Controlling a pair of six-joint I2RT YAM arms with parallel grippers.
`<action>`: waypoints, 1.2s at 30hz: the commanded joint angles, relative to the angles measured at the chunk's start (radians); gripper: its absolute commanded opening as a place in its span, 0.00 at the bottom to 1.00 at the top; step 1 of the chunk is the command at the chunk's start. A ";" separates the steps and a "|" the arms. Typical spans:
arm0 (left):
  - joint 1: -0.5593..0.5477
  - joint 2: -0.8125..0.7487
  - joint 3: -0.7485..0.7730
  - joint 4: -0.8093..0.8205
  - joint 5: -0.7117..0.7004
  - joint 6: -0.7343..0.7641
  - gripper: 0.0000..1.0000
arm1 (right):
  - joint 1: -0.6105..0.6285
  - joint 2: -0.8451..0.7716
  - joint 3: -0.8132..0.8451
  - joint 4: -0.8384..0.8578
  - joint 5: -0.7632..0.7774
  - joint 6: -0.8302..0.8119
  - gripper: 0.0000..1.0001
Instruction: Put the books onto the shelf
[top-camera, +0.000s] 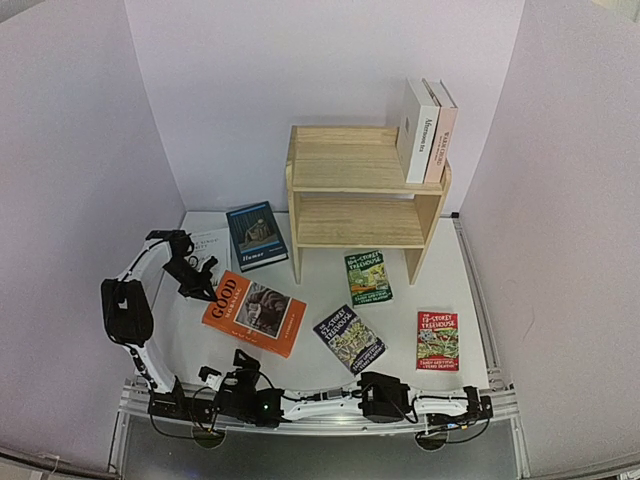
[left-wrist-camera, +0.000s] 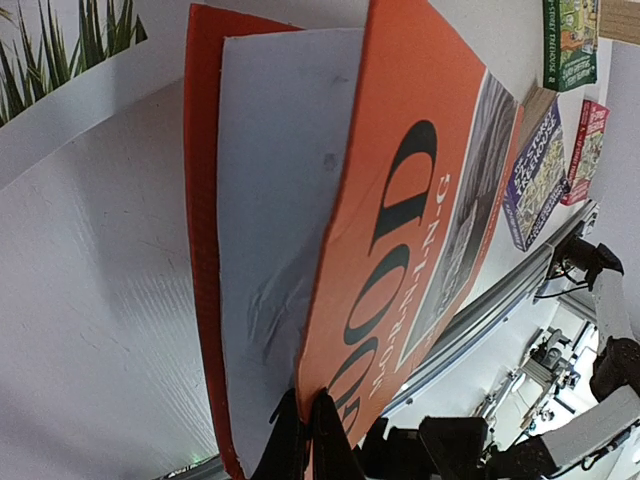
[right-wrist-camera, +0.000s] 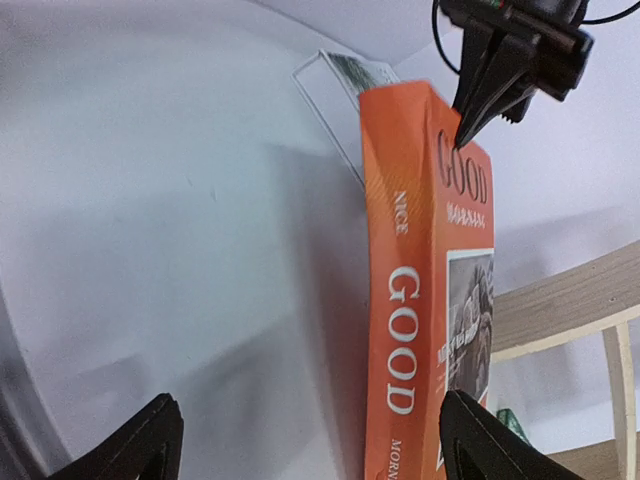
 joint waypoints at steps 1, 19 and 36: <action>-0.006 0.009 0.053 -0.160 0.057 -0.034 0.00 | -0.041 -0.019 -0.054 0.278 0.210 -0.253 0.86; -0.013 -0.001 0.057 -0.167 0.110 -0.020 0.00 | -0.167 0.208 0.035 0.668 0.252 -0.816 0.85; -0.013 -0.063 0.130 -0.250 0.115 0.062 0.31 | -0.171 0.071 -0.032 0.755 0.283 -0.789 0.17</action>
